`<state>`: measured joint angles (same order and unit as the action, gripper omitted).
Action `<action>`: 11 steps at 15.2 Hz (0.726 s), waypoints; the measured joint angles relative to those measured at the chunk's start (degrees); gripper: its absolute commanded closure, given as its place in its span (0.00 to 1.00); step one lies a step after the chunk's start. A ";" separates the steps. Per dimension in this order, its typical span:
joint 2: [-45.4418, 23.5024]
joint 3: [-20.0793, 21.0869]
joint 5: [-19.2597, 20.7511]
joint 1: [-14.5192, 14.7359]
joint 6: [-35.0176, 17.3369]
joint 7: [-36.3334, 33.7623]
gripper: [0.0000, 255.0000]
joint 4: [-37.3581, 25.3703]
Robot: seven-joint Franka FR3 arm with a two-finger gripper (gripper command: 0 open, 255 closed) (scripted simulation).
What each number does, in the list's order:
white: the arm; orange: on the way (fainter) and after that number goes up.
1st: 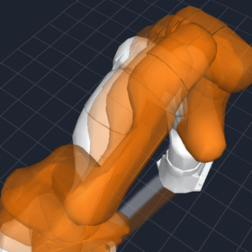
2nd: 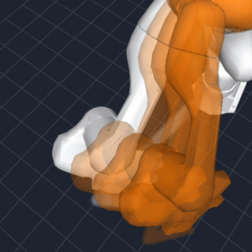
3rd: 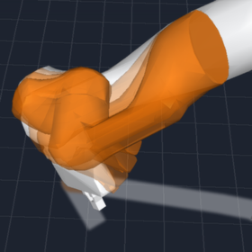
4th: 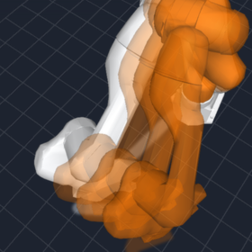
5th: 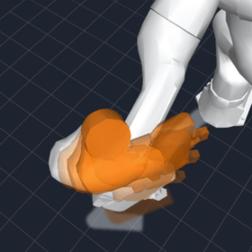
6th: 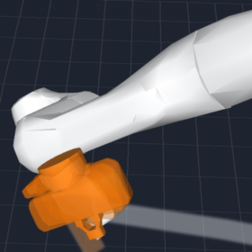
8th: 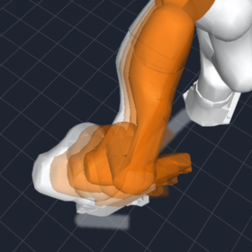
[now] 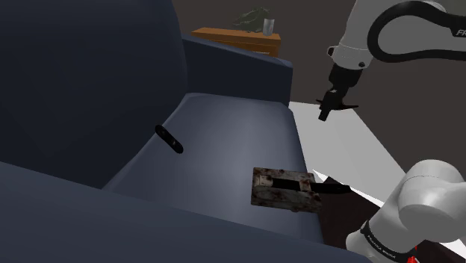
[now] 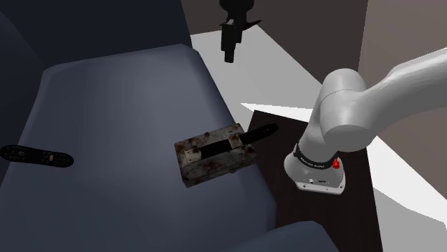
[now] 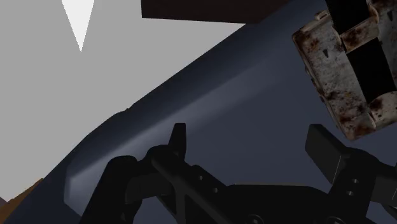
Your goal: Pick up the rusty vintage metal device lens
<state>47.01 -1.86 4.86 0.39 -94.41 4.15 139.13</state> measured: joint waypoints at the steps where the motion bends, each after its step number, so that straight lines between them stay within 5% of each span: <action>1: 0.00 0.00 0.00 0.00 0.00 0.00 0.00 0.00; 11: 3.46 5.43 -2.79 8.26 -0.13 4.70 0.00 11.64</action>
<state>50.47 3.57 2.07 8.64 -94.54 8.85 150.77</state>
